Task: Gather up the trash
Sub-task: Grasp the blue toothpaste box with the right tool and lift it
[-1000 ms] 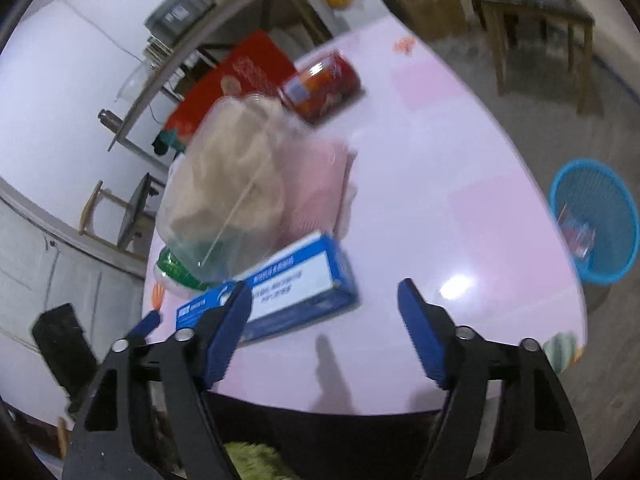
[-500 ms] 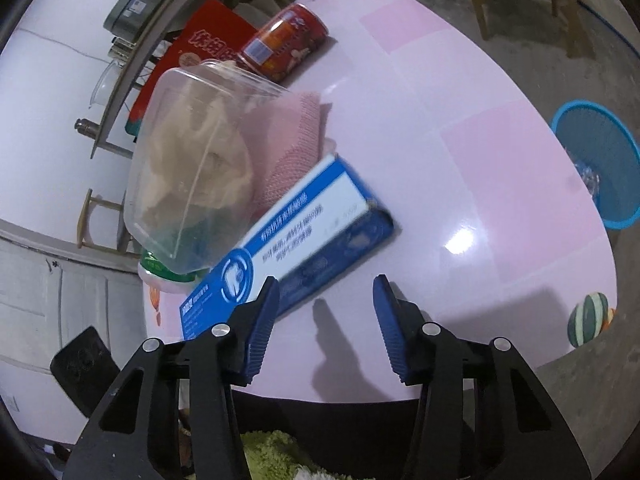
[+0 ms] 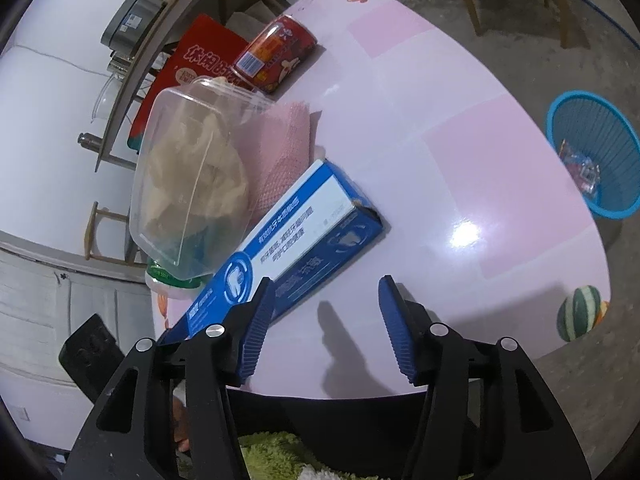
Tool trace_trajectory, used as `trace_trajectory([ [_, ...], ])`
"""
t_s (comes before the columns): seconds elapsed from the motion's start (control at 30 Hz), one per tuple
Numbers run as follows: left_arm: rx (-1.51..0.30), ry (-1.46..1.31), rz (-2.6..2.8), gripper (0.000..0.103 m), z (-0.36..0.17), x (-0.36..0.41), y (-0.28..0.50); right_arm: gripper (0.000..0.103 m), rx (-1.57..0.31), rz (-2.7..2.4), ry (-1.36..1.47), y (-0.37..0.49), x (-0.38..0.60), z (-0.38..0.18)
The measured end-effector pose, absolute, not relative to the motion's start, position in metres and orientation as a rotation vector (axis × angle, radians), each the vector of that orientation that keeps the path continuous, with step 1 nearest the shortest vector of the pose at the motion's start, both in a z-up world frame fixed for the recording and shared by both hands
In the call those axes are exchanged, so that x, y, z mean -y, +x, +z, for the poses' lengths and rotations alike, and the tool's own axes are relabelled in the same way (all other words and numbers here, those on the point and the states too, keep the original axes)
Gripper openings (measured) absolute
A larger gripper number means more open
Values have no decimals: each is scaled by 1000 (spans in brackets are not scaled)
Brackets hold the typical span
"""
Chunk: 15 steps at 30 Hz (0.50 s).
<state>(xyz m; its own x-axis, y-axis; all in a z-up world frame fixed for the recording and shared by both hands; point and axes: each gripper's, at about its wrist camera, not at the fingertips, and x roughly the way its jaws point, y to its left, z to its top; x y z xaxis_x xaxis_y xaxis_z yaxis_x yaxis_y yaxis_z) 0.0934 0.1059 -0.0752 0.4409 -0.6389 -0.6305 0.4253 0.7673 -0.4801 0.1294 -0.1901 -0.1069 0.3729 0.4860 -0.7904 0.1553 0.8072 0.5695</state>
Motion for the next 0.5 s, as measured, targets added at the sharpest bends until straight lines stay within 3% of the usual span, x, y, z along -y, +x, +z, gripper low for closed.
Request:
trace_trajectory([
  [0.5,-989,-352,-980,81,-80,-75,71,61,-1199,210,682,129,206,-110],
])
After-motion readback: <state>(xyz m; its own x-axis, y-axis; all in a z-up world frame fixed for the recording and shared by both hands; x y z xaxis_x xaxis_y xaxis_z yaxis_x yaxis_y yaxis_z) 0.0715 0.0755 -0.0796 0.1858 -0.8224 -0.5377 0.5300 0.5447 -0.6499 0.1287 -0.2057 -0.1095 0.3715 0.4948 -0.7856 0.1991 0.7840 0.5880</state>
